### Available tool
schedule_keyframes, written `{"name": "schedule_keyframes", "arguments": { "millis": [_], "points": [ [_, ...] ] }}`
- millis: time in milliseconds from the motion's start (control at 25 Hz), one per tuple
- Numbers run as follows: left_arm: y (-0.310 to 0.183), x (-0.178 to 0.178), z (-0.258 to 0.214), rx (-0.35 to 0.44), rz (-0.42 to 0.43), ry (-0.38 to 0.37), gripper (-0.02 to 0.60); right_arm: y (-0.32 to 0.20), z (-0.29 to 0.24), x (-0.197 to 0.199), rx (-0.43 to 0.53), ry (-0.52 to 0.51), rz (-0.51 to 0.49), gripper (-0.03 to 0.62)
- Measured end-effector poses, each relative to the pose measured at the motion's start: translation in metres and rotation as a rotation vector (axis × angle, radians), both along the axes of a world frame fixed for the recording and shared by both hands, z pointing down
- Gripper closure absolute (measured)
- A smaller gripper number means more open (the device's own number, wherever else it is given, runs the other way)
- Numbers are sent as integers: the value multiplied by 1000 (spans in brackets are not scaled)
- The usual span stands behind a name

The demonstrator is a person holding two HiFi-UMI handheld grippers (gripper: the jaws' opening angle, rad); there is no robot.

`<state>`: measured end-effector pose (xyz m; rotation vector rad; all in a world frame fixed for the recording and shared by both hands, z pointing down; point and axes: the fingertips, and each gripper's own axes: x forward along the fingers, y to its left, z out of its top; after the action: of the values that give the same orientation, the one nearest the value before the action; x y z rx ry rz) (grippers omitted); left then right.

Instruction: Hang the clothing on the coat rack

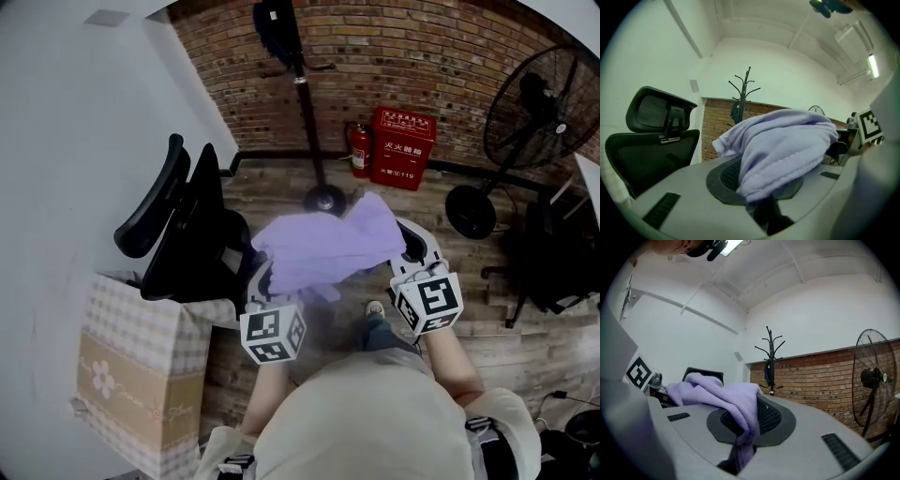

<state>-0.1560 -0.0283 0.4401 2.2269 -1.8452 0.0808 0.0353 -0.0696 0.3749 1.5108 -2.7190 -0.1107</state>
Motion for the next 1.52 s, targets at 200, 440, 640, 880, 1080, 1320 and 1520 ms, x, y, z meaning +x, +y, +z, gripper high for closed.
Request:
{"name": "schedule_keyframes", "arguments": {
  "millis": [200, 440, 640, 880, 1080, 1320, 1520],
  "points": [
    [-54, 14, -12, 8, -23, 0, 502, -57, -12, 13, 9, -3, -21, 577],
    [-111, 35, -19, 17, -55, 10, 502, -119, -22, 32, 22, 2, -56, 577],
    [-155, 48, -24, 21, -90, 21, 502, -170, -26, 43, 23, 10, -86, 577],
    [-199, 62, -19, 24, -126, 22, 502, -220, -20, 56, 24, 11, -117, 577],
    [-224, 77, -16, 20, -140, 24, 502, -248, -18, 70, 20, 4, -131, 577],
    [-244, 88, -18, 8, -138, 4, 502, -274, -19, 80, 18, -13, -133, 577],
    [-262, 87, -22, 9, -132, -13, 502, -297, -24, 79, 38, -10, -134, 576]
  ]
}}
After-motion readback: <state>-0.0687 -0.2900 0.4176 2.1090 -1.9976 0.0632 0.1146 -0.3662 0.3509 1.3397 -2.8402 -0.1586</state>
